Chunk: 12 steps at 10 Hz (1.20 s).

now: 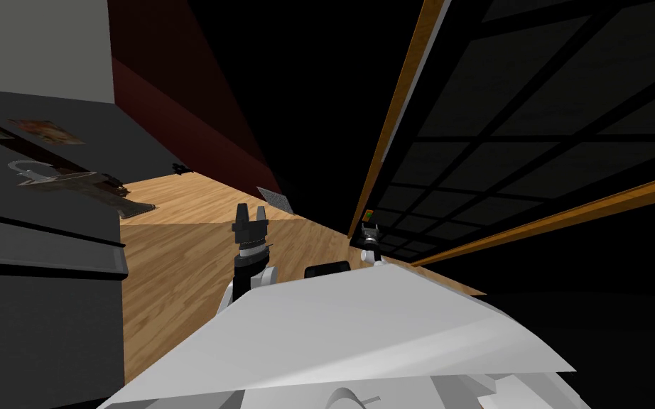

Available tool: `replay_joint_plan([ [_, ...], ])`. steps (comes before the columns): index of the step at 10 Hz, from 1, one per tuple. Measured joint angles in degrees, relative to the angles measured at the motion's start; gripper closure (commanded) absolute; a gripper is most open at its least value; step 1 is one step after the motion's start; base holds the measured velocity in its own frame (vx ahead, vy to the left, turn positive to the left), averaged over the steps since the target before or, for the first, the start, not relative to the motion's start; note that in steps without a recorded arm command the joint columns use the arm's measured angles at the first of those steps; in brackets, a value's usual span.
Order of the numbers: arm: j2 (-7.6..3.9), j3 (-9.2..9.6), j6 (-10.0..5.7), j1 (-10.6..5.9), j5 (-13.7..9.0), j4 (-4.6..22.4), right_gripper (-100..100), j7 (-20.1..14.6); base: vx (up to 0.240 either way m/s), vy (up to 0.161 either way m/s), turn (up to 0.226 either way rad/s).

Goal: Pull the door open

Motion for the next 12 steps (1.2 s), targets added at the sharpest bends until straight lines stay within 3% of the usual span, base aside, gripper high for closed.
replay_joint_plan([
  [8,0.66,1.21,0.13,-0.34,-3.1,-0.73,-100,-9.18,-0.033,-0.004,0.031],
  [10,-1.1,1.12,0.2,0.71,-3.26,-0.8,-100,-10.93,0.227,-0.008,0.061],
  [11,-1.8,0.94,0.87,1.91,-3.42,-2.45,-100,-11.33,0.134,-0.021,0.021],
  [12,-2.32,1.02,0.55,1.71,-3.39,-1.42,-100,-12.1,0.087,-0.008,0.021],
])
